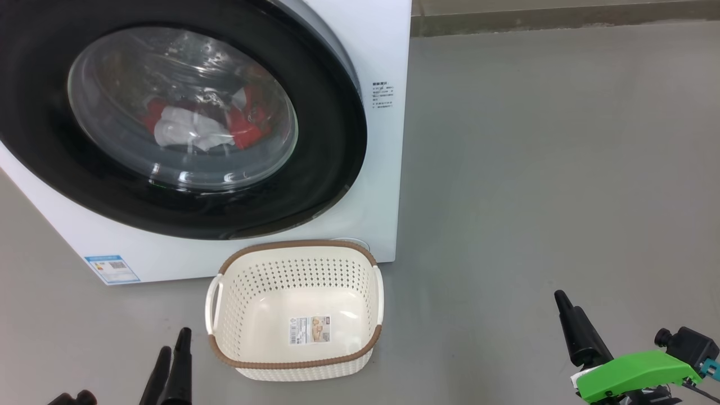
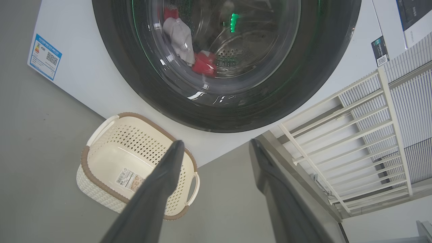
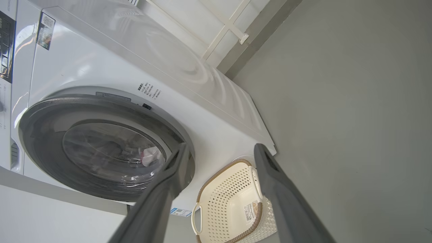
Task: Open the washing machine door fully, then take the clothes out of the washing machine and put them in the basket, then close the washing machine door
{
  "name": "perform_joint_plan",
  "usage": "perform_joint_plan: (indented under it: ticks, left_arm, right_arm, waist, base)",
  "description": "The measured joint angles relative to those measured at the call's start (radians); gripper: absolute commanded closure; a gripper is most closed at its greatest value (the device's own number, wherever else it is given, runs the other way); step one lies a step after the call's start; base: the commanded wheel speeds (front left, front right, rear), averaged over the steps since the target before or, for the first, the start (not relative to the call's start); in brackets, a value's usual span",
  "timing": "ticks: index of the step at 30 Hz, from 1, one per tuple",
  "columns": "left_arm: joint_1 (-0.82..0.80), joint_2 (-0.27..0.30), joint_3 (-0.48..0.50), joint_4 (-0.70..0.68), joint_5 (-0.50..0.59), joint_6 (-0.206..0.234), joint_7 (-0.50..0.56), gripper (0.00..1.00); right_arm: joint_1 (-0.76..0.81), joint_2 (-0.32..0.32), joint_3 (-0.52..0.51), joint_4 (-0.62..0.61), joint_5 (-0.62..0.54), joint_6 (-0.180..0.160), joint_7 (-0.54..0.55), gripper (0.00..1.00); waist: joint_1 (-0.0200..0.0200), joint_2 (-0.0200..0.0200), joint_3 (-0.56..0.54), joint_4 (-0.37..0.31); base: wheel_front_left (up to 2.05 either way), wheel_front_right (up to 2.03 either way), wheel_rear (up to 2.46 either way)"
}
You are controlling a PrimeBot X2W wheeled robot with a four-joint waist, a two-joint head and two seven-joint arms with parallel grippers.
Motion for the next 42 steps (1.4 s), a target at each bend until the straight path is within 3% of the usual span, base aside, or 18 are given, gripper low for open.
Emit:
perform_joint_plan:
  ticks: [42]
  left_arm:
    - [0.043,0.014,0.001,-0.062,0.496,0.006,-0.119,0.00]
  right_arm:
    - [0.018,-0.022,0.041,0.010,-0.401,0.000,-0.117,0.00]
  waist:
    - [-0.0001,0.0000,0.010,0.006]
  base:
    - [0.00,0.00,0.00]
